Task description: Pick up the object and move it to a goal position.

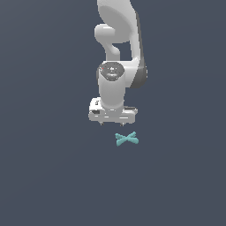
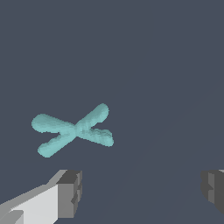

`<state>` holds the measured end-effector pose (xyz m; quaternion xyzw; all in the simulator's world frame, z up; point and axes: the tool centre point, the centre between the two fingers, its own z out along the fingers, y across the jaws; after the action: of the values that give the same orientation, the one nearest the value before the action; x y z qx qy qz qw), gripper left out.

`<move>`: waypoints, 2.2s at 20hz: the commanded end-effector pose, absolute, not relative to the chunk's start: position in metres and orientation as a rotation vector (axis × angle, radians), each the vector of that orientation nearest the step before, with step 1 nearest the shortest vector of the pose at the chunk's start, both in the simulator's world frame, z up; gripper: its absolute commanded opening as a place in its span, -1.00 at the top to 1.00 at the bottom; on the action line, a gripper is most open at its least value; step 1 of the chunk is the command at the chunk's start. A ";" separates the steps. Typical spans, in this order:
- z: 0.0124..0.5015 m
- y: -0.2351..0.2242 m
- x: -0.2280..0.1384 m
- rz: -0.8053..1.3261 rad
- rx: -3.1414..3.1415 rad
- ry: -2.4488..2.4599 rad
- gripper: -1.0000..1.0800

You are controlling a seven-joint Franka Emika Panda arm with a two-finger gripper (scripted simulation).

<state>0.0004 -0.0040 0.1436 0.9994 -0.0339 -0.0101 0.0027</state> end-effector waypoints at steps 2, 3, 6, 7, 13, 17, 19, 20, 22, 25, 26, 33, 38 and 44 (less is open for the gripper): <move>0.140 0.000 0.002 -0.031 3.130 -0.218 -0.92; 0.138 0.002 0.002 -0.031 3.128 -0.255 -0.92; 0.134 0.006 0.003 -0.031 3.117 -0.374 -0.92; 0.133 0.007 0.004 -0.031 3.113 -0.414 -0.92; 0.125 0.016 0.006 -0.031 3.074 -0.652 -0.92; 0.120 0.022 0.008 -0.030 3.037 -0.808 -0.92; 0.117 0.025 0.009 -0.030 3.016 -0.886 -0.92; 0.116 0.026 0.009 -0.030 3.004 -0.924 -0.92; 0.113 0.029 0.010 -0.029 2.980 -1.001 -0.92; 0.109 0.034 0.011 -0.028 2.939 -1.114 -0.92; 0.108 0.035 0.011 -0.028 2.925 -1.152 -0.92; 0.099 0.045 0.014 -0.024 2.810 -1.408 -0.92; 0.093 0.052 0.015 -0.020 2.714 -1.583 -0.92; 0.085 0.060 0.017 -0.014 2.585 -1.785 -0.92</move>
<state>0.0165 0.0583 0.0869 0.8340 -0.5517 -0.0051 -0.0002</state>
